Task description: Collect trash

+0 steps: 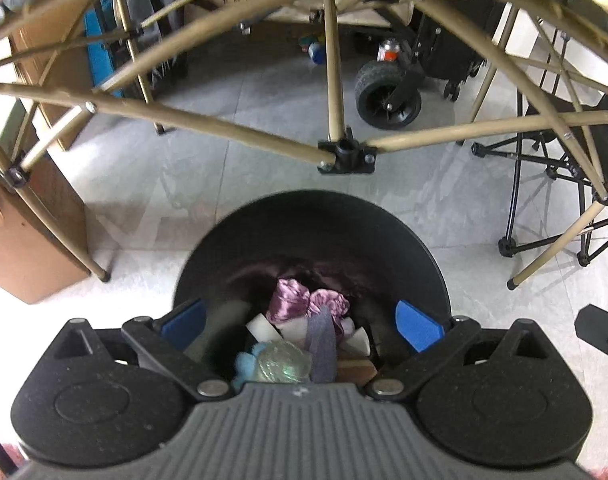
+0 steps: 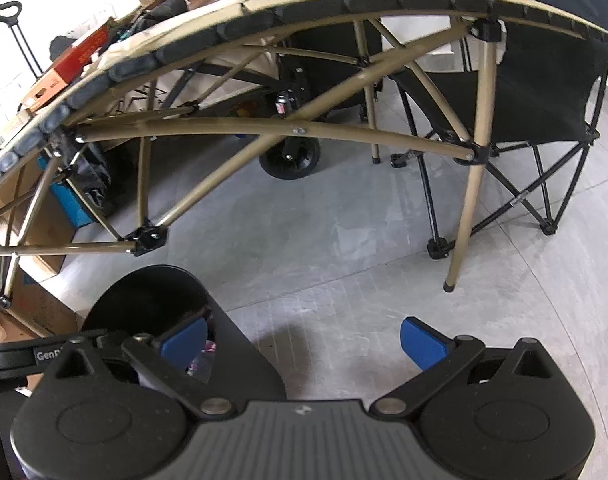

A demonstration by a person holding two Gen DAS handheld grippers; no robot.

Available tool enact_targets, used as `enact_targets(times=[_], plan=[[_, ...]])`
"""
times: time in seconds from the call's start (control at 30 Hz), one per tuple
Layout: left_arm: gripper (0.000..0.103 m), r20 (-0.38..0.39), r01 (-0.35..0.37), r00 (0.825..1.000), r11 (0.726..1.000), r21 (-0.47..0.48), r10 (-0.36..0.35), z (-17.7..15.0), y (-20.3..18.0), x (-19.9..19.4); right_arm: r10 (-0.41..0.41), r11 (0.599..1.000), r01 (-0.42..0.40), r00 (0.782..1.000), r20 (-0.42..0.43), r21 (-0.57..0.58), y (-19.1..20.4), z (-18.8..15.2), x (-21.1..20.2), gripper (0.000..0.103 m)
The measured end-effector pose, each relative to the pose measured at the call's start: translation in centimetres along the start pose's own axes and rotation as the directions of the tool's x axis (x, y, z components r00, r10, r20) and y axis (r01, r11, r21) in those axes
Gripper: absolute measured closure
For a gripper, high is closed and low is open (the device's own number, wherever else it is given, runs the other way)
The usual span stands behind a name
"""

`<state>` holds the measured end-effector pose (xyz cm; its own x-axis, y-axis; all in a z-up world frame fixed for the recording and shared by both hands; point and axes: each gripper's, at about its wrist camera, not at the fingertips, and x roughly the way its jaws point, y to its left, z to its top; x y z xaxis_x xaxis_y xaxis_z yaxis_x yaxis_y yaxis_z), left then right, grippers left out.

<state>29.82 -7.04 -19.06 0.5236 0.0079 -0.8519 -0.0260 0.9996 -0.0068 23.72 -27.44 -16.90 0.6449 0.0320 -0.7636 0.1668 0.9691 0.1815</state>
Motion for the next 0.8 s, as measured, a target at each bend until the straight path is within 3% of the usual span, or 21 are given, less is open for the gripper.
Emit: enact_targets(times=[0.3,0.53,0.8], plan=[[0.000,0.156,0.015,0.988,1.000,-0.005,-0.014,-0.9,2.4,-6.6,0.079,0.993,-0.073,0.995,0.064,-0.090,3.2,-0.3,-4.1,0.000],[0.000,0.337,0.017,0.941,0.999,0.037,-0.028,-2.9,3.9,-14.7,0.161,0.971,-0.130,0.976,0.150,-0.199,5.9,-1.4,-10.3,0.000],[0.000,0.429,0.025,0.902,0.998,0.062,-0.050,-7.4,6.0,-21.1,0.230,0.942,-0.174,0.957,0.175,-0.286,6.9,-3.8,-16.0,0.000]])
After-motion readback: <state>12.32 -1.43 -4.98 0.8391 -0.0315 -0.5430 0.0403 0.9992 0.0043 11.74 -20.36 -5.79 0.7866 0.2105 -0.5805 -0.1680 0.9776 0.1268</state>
